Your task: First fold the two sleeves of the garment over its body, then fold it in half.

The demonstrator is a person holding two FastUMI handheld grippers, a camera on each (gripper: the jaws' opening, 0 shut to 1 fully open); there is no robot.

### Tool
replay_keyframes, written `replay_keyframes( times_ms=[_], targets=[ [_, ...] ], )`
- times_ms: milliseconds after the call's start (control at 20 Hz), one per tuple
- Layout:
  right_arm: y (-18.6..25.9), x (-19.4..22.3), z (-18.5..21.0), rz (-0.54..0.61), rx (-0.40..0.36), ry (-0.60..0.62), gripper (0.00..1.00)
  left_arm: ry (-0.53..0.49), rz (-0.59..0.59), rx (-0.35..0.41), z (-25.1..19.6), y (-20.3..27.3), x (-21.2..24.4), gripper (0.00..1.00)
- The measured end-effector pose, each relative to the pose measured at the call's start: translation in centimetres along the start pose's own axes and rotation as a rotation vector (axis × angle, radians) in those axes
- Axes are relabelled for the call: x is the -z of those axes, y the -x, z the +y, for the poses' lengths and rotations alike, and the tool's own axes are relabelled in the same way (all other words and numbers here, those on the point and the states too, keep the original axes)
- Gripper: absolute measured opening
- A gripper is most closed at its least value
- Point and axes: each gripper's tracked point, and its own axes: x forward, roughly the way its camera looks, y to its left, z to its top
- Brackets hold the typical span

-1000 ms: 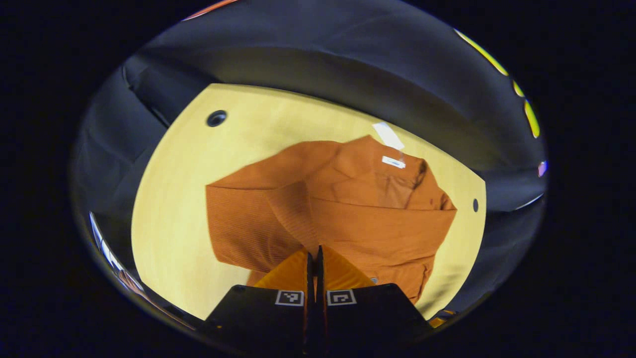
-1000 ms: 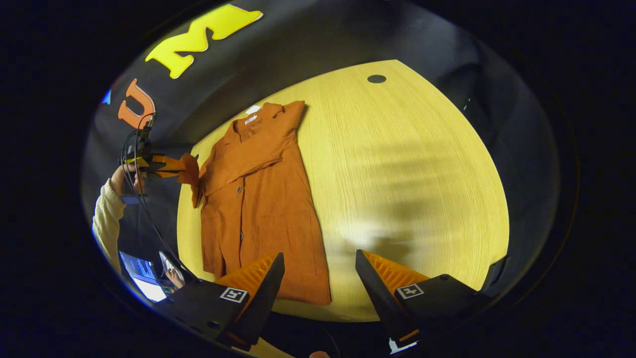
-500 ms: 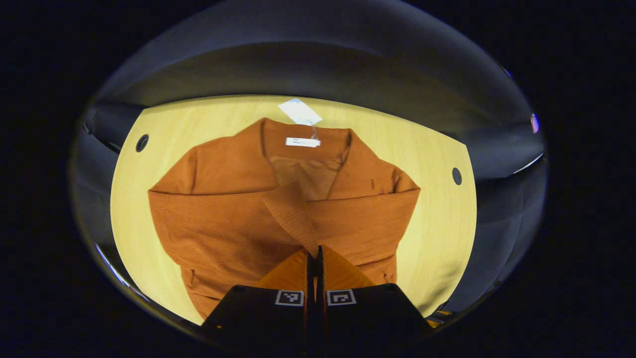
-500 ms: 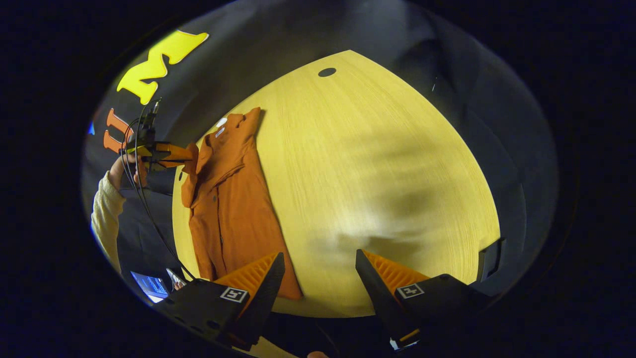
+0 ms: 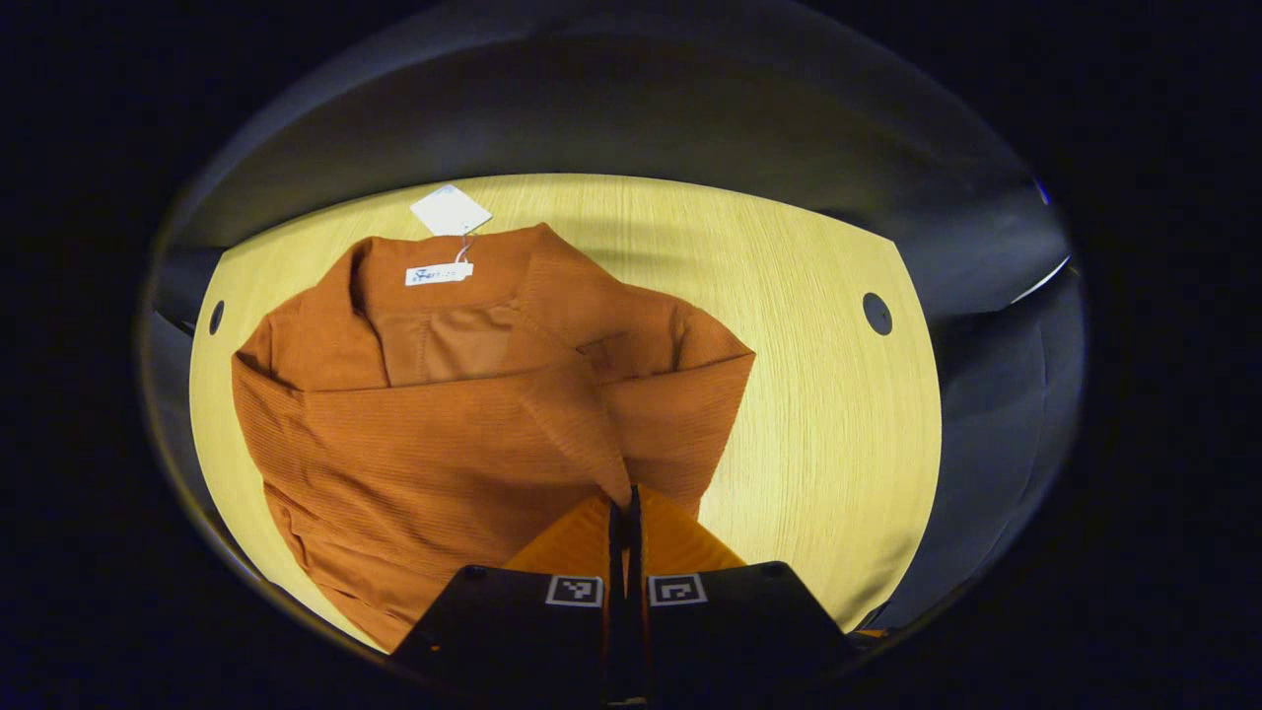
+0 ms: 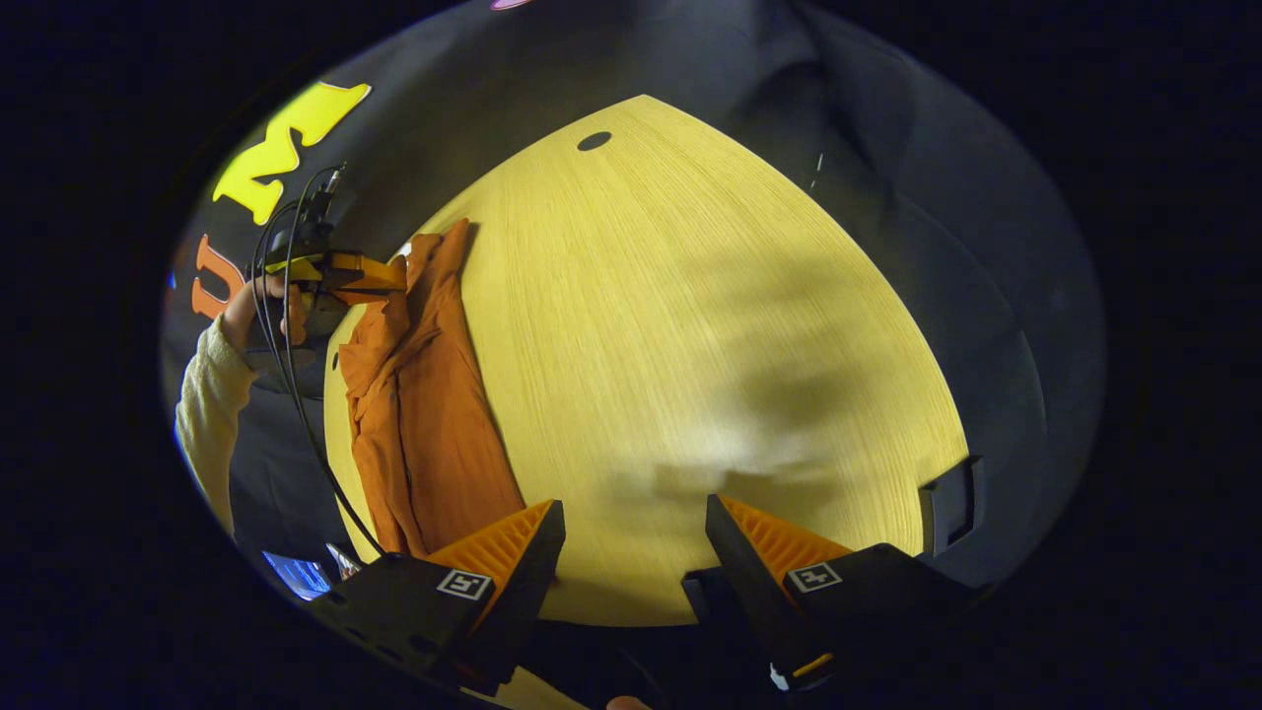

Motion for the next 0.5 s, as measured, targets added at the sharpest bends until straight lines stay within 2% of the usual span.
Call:
replay_keyframes(
  times_ms=[150, 500],
  targets=[
    [-0.2, 0.5, -1.1, 0.014, 0.005, -0.051, 0.93, 0.0, 0.03, 0.008, -0.2, -0.8, 0.5, 0.03],
    [0.3, 0.5, -1.7, -0.012, 0.023, -0.015, 0.93, 0.04, 0.008, 0.072, -0.5, -0.5, 0.0, 0.07]
  ],
)
